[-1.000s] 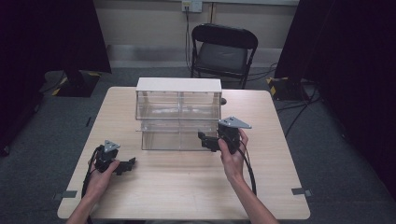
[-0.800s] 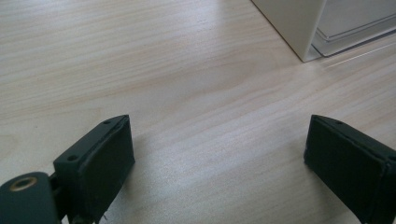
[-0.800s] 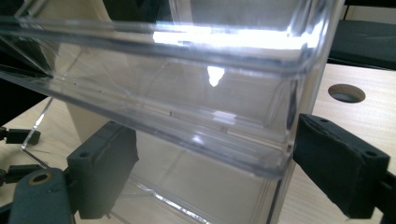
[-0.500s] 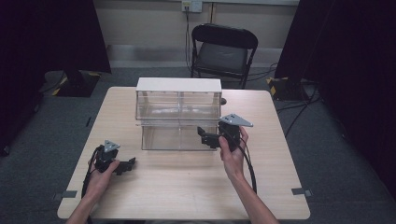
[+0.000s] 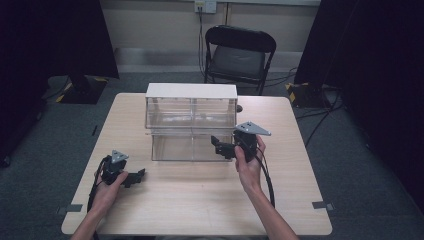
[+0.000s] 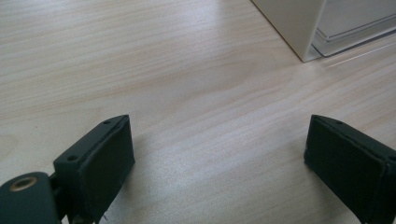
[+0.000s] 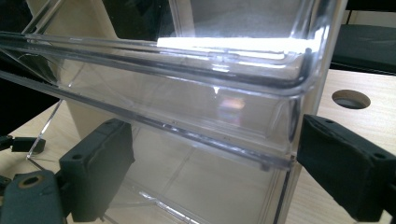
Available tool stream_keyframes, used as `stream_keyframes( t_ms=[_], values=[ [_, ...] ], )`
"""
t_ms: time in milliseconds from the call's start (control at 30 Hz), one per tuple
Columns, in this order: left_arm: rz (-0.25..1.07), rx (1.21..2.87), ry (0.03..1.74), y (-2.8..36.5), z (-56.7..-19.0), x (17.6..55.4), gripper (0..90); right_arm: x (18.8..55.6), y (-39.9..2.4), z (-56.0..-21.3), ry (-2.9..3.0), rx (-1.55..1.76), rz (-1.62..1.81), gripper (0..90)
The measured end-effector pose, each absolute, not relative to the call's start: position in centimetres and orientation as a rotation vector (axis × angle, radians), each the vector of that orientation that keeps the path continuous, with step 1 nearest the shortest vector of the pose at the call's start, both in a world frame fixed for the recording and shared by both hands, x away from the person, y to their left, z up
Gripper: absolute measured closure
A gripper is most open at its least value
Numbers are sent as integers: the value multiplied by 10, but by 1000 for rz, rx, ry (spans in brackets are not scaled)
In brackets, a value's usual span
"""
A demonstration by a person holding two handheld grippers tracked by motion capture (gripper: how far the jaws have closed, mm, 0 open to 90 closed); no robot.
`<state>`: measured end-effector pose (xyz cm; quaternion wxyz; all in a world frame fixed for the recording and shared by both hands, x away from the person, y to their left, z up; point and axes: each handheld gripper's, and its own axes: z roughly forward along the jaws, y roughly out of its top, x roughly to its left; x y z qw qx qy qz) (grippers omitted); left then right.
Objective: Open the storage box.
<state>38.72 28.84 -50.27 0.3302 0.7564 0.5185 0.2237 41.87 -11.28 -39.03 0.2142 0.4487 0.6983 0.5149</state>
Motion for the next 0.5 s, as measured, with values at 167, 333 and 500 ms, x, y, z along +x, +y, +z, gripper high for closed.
stream_keyframes(
  t_ms=[167,333,500],
  values=[
    [584,1976,1357,288,-503,387,77,419,-113,-390,1935,1247,1430,104],
    [585,1978,1356,288,-503,387,77,419,-114,-390,1933,1247,1432,105],
    [584,1977,1357,288,-503,387,76,419,-114,-390,1936,1248,1432,104]
  ],
)
